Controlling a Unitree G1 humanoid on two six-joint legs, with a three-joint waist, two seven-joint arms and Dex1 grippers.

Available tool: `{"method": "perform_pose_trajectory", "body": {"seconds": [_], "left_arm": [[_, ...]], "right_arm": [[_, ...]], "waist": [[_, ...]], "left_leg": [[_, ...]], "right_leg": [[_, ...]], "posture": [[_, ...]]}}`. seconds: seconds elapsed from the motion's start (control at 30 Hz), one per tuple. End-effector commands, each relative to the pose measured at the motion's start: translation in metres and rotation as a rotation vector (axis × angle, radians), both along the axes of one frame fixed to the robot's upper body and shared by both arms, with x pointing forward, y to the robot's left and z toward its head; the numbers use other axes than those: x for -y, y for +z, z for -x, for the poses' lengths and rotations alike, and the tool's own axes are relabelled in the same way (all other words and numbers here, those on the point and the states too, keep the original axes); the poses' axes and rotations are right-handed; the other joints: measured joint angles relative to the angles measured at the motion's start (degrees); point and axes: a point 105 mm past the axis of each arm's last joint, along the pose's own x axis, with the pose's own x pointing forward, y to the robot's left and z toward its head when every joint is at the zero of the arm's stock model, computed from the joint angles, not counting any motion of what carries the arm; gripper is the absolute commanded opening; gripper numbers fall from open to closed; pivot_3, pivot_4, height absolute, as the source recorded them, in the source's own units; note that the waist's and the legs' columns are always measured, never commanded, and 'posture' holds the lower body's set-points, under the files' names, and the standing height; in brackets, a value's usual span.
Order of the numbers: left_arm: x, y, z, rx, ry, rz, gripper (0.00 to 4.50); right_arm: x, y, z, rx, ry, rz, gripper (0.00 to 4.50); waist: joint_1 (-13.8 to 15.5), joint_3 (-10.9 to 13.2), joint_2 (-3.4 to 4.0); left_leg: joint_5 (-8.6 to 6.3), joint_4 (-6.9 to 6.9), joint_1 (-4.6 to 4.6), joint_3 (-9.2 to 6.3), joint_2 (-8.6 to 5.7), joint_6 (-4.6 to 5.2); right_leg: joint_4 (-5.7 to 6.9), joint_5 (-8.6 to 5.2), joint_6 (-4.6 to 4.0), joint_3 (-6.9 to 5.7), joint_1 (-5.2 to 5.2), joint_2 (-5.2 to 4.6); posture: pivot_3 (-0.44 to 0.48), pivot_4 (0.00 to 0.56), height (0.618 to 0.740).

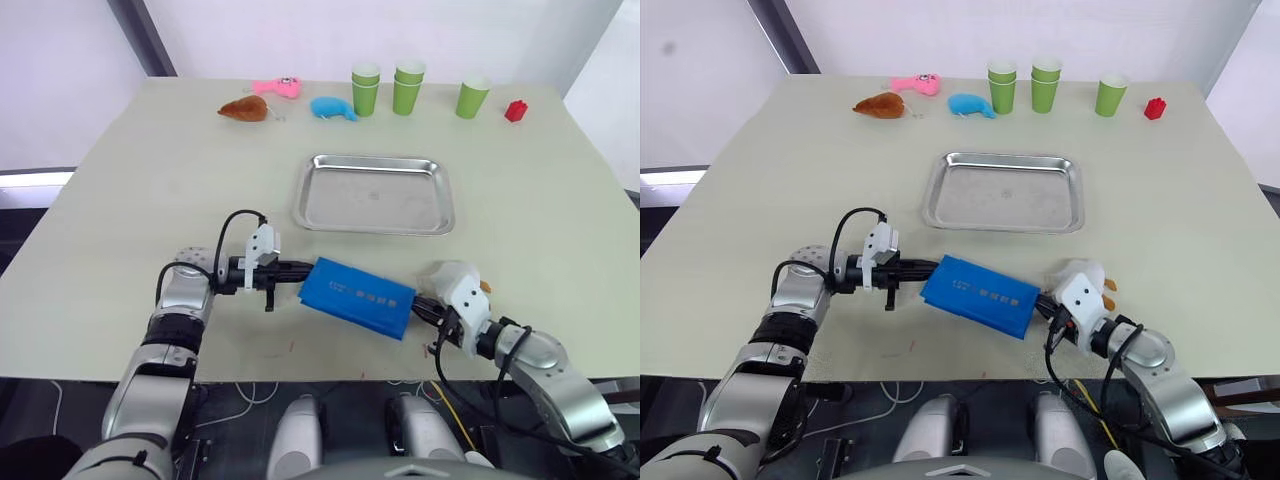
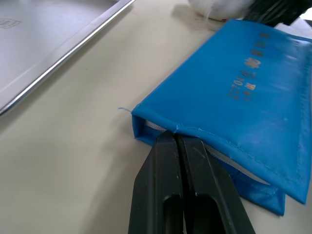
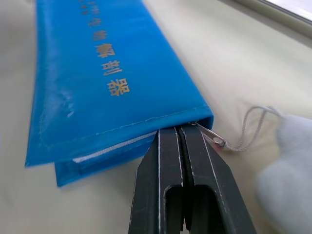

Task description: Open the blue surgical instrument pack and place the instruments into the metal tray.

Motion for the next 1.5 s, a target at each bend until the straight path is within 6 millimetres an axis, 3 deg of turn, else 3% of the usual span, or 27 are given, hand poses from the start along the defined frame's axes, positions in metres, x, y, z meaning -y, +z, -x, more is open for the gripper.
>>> {"method": "perform_pose_trajectory", "body": {"seconds": [0.03, 0.33, 0.63, 0.93, 1.03, 1.23, 1.33, 1.47, 1.5], "left_arm": [[0.012, 0.002, 0.008, 0.004, -0.066, 0.011, 0.1], [0.029, -0.007, 0.021, -0.021, -0.078, 0.043, 0.1], [0.032, -0.012, 0.02, -0.024, -0.042, 0.05, 0.1], [0.006, -0.009, 0.014, -0.003, 0.031, 0.006, 0.1], [-0.017, 0.012, 0.012, 0.042, 0.069, -0.002, 0.1], [-0.035, 0.035, 0.015, 0.111, 0.074, -0.024, 0.1], [-0.037, 0.046, 0.021, 0.119, 0.049, -0.008, 0.0], [-0.032, 0.061, 0.043, 0.062, -0.075, 0.004, 0.0], [-0.031, 0.064, 0.048, 0.055, -0.1, -0.01, 0.53]], "right_arm": [[0.007, 0.01, -0.01, 0.061, -0.027, 0.002, 0.0], [0.038, 0.015, -0.031, 0.111, -0.094, 0.042, 0.0], [0.047, 0.013, -0.027, 0.127, -0.028, 0.088, 0.0], [0.072, 0.026, -0.016, 0.158, -0.02, 0.078, 0.0], [0.074, 0.036, 0.001, 0.219, 0.08, 0.079, 0.0], [0.07, 0.039, 0.016, 0.221, 0.23, 0.06, 0.0], [0.061, 0.042, 0.023, 0.232, 0.321, 0.063, 1.13], [0.046, 0.047, 0.024, 0.278, 0.415, 0.045, 3.08], [0.043, 0.046, 0.023, 0.291, 0.436, 0.052, 3.58]], "waist": [[0.0, 0.0, 0.0], [0.2, 0.0, 0.02], [0.3, 0.0, 0.04], [-0.3, 0.0, 0.07], [-0.3, 0.0, 0.07], [0.0, 0.0, 0.06], [0.1, 0.0, 0.04], [-0.1, 0.0, 0.03], [-0.2, 0.0, 0.04]], "left_leg": [[0.0, 0.0, 0.01, 0.0, 0.0, 0.0], [0.0, 0.04, 0.0, 0.0, -0.04, 0.0], [0.0, 0.05, 0.02, -0.03, -0.06, 0.01], [0.0, 0.04, 0.09, -0.04, -0.04, 0.01], [0.01, 0.04, 0.14, -0.13, 0.05, 0.01], [0.0, 0.0, 0.08, -0.07, 0.13, 0.0], [0.0, 0.03, 0.04, -0.06, 0.11, 0.0], [0.01, 0.02, 0.04, -0.07, 0.12, 0.0], [0.0, 0.02, 0.06, -0.07, 0.13, 0.0]], "right_leg": [[0.01, 0.0, 0.0, 0.0, 0.0, 0.0], [0.0, 0.0, 0.01, 0.04, 0.04, -0.03], [0.01, 0.0, 0.01, 0.05, 0.06, -0.02], [0.05, 0.0, 0.01, 0.06, 0.07, 0.02], [0.09, 0.02, -0.03, 0.08, 0.07, 0.18], [0.03, 0.02, -0.04, 0.09, 0.03, 0.19], [0.0, 0.02, -0.04, 0.1, 0.04, 0.17], [0.02, 0.01, -0.05, 0.1, 0.03, 0.18], [0.02, 0.01, -0.06, 0.11, 0.03, 0.21]], "posture": [[0.0, 0.15, 0.739], [0.0, 0.15, 0.739], [0.0, 0.15, 0.739], [0.0, 0.15, 0.739], [0.0, 0.15, 0.739], [0.0, 0.15, 0.739], [0.0, 0.15, 0.739], [0.0, 0.15, 0.739], [0.0, 0.15, 0.739]]}}
